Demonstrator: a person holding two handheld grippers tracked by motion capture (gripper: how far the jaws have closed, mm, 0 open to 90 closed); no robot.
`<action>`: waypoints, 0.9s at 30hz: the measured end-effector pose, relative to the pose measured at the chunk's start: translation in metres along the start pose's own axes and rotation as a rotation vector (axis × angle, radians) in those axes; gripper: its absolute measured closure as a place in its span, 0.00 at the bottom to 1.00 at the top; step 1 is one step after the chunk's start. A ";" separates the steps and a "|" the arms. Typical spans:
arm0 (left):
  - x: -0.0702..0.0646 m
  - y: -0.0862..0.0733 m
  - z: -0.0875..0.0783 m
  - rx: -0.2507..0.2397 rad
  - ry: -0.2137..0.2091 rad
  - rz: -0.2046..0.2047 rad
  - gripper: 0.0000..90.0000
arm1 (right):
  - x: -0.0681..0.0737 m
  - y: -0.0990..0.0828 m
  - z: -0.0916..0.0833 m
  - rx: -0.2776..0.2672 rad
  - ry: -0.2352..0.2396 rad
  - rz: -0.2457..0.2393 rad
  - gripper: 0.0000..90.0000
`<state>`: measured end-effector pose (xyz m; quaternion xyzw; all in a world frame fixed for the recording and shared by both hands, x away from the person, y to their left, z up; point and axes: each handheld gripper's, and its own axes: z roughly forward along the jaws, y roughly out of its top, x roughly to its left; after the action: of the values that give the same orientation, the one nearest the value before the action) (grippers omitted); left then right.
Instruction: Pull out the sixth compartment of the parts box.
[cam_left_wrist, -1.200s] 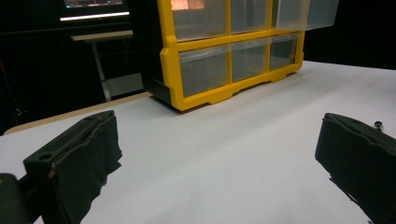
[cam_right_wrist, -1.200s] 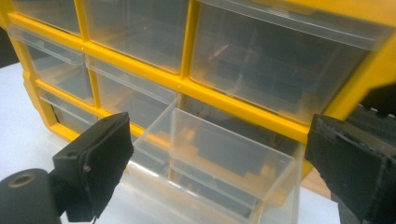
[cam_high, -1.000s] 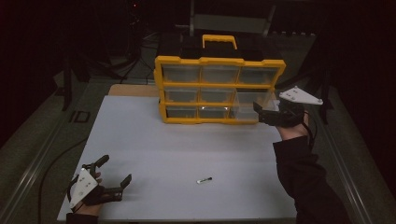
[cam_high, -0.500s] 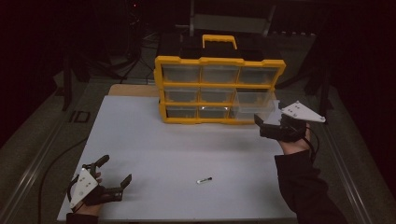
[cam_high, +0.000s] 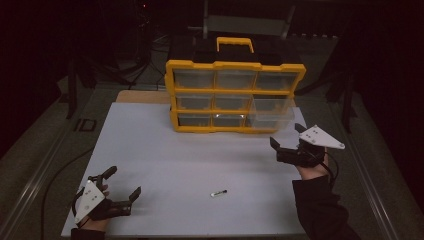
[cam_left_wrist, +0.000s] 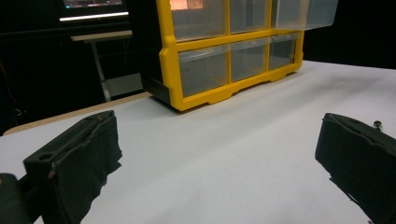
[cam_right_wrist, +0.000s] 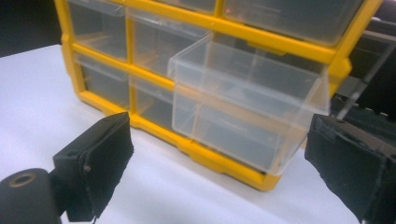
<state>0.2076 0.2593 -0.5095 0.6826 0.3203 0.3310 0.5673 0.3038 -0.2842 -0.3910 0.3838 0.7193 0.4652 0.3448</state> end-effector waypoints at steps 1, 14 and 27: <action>0.000 0.000 0.000 0.000 0.001 0.000 0.00 | 0.001 -0.002 0.000 -0.001 0.000 0.003 0.08; 0.000 0.000 0.000 -0.001 0.001 0.001 0.00 | 0.011 -0.040 -0.002 0.004 0.029 0.019 0.08; 0.000 0.000 0.000 -0.001 0.001 0.000 0.00 | 0.019 -0.069 0.000 0.057 0.059 0.022 0.08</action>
<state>0.2072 0.2591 -0.5093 0.6821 0.3203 0.3316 0.5676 0.2793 -0.2866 -0.4584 0.3874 0.7377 0.4595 0.3075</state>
